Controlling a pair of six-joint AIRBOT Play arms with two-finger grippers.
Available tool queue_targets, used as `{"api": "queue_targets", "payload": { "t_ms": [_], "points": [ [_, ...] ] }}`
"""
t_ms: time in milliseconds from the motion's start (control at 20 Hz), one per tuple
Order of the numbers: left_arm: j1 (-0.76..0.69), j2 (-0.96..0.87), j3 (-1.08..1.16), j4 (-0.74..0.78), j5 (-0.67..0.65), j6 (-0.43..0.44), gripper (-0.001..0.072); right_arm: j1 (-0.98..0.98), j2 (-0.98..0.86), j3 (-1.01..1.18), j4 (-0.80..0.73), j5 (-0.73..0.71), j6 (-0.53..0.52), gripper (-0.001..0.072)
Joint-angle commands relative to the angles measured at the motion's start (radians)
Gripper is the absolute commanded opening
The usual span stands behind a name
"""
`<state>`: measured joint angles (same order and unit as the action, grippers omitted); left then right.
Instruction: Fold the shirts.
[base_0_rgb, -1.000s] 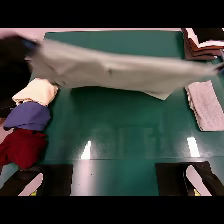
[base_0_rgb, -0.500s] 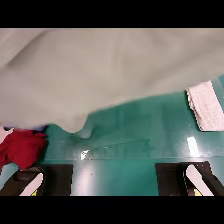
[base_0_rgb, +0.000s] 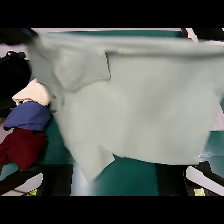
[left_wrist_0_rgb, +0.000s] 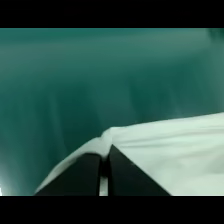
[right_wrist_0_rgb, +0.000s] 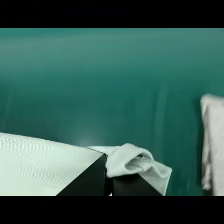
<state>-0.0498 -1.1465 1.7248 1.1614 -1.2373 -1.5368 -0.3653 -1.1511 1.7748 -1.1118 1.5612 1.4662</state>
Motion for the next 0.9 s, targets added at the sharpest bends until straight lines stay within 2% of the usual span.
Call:
{"api": "queue_targets", "payload": {
  "t_ms": [0,200,400,600,700,850],
  "points": [
    [0.001,-0.198,-0.087,-0.009,-0.016,0.003,0.0031,0.119,-0.188,-0.147,-0.127,0.034,0.017,0.0014],
    [0.001,-0.407,-0.087,-0.012,0.103,0.011,0.003,0.148,-0.394,-0.174,-0.136,-0.069,0.018,0.0014],
    [0.001,-0.5,-0.085,-0.013,0.2,0.016,0.0029,0.146,-0.526,-0.009,-0.137,-0.069,0.018,0.0014],
    [0.029,-0.503,-0.083,-0.014,0.138,0.098,0.003,0.148,-0.517,0.027,-0.14,-0.044,-0.004,0.0014],
    [0.065,-0.503,-0.087,-0.013,0.075,0.101,0.003,0.148,-0.468,-0.065,-0.141,-0.062,-0.009,0.0014],
    [0.079,-0.509,-0.094,-0.014,0.048,0.139,0.003,0.161,-0.395,-0.247,-0.138,-0.129,-0.009,0.0014]
  ]
}}
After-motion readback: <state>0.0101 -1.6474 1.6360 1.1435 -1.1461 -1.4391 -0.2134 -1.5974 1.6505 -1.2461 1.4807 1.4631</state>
